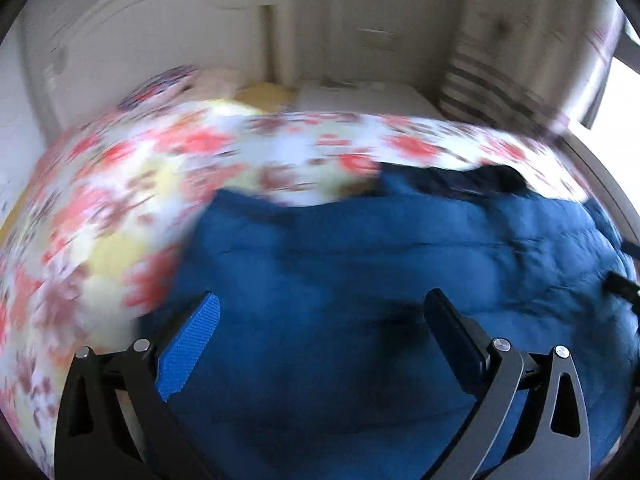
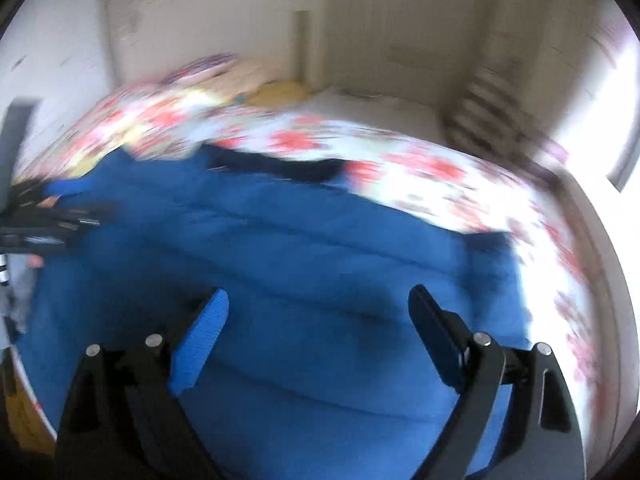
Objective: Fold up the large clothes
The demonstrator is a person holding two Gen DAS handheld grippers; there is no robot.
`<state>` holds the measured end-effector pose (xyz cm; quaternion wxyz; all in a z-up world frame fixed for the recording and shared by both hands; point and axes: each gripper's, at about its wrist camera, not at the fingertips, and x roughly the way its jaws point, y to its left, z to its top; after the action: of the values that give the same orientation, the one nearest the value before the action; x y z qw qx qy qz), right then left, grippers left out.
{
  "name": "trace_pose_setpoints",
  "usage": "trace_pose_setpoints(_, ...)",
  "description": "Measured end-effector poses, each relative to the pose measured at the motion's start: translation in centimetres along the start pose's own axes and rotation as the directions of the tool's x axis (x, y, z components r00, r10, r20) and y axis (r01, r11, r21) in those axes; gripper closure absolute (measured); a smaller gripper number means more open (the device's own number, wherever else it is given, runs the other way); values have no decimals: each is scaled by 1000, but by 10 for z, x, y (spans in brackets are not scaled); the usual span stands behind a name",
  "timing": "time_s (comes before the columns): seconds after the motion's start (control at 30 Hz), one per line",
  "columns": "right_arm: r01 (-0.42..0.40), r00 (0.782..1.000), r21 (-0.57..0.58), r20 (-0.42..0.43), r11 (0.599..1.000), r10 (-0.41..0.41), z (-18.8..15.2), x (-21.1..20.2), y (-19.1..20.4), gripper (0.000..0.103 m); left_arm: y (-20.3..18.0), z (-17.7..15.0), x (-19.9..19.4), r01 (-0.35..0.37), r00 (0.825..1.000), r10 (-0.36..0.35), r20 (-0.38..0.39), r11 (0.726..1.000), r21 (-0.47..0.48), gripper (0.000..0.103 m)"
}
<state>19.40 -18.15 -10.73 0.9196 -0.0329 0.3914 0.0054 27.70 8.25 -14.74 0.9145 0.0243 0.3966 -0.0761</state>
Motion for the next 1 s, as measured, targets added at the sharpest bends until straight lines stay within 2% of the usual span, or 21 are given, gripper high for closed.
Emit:
trace_pose_setpoints(0.07,28,999,103,-23,994,-25,-12,3,-40,13,21,-6,6,5,1000,-6,-27,999,-46,4)
trace_pose_setpoints(0.1,10,1000,160,-28,987,-5,-21,6,-55,13,30,-10,11,48,998,-51,-38,996,-77,4)
trace_pose_setpoints(0.17,-81,996,267,-1,960,84,-34,12,-78,13,33,-12,12,64,997,-66,-28,994,-90,4)
trace_pose_setpoints(0.2,-97,995,278,5,956,100,-37,16,-80,13,30,-11,14,49,998,-51,-29,996,-75,4)
trace_pose_setpoints(0.27,-73,997,257,-8,964,78,-36,19,-76,11,29,-11,18,50,998,-53,-38,996,-70,4)
trace_pose_setpoints(0.33,-61,998,242,-16,968,67,-36,23,-73,9,34,-10,21,83,995,-88,-44,992,-98,4)
trace_pose_setpoints(0.4,-88,996,260,-7,962,93,-36,24,-75,9,36,-11,21,99,994,-104,-40,989,-112,4)
trace_pose_setpoints(0.47,-104,994,271,0,957,108,-34,26,-77,9,33,-9,19,65,997,-70,-44,993,-102,4)
trace_pose_setpoints(0.5,-92,995,268,-5,959,96,-32,24,-76,10,28,-8,12,9,999,-13,-40,996,-88,5)
trace_pose_setpoints(0.53,-49,999,257,-7,965,53,-30,17,-72,12,23,-5,5,-34,999,32,-30,997,-76,5)
trace_pose_setpoints(0.57,-18,1000,243,3,970,18,-27,10,-67,13,16,-4,-8,-36,999,35,-7,997,-66,5)
trace_pose_setpoints(0.6,-20,999,219,39,976,12,-24,-4,-56,13,9,-3,-20,-7,1000,8,17,998,-58,5)
trace_pose_setpoints(0.63,-55,996,186,81,981,41,-21,-19,-43,13,-4,-2,-37,25,998,-23,51,999,-31,5)
trace_pose_setpoints(0.73,-96,987,54,135,994,87,-14,-47,7,13,-55,-5,-62,4,995,-15,103,995,101,5)
trace_pose_setpoints(0.8,-145,982,-55,115,988,150,-17,-50,43,13,-93,-19,-54,6,997,-21,71,979,204,5)
trace_pose_setpoints(0.87,-141,987,-141,55,980,150,-25,-40,75,13,-110,-35,-30,-7,1000,4,12,969,248,4)
trace_pose_setpoints(0.9,-124,992,-186,15,975,129,-34,-28,89,12,-113,-41,-22,-22,1000,22,2,967,254,4)
trace_pose_setpoints(0.93,-93,995,-209,15,973,99,-41,-20,95,10,-108,-44,-20,2,1000,-7,20,972,236,4)
trace_pose_setpoints(1.0,-118,992,-188,23,975,125,-45,-21,91,8,-96,-41,-21,48,999,-48,-6,978,205,4)
